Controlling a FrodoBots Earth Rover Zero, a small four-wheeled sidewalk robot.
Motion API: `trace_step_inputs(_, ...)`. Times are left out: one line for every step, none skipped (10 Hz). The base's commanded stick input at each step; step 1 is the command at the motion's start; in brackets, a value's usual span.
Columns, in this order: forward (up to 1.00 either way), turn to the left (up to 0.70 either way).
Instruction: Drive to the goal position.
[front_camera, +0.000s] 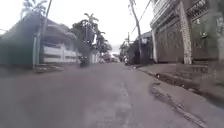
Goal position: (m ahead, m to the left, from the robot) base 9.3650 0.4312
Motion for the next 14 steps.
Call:
trace_step_inputs(1.00, 0.00)
trace_step_inputs(1.00, 0.00)
trace_step_inputs(1.00, 0.00)
trace_step_inputs(1.00, 0.00)
trace_step_inputs(1.00, -0.18)
trace_step_inputs(1.00, -0.40)
trace_step_inputs(1.00, -0.40)
trace_step_inputs(1.00, -0.40)
trace_step_inputs(1.00, -0.39)
trace_step_inputs(1.00, -0.35)
trace_step_inputs(1.00, -0.03)
trace_step_inputs(1.00, 0.00)
trace_step_inputs(1.00, 0.00)
trace_step_inputs(1.00, 0.00)
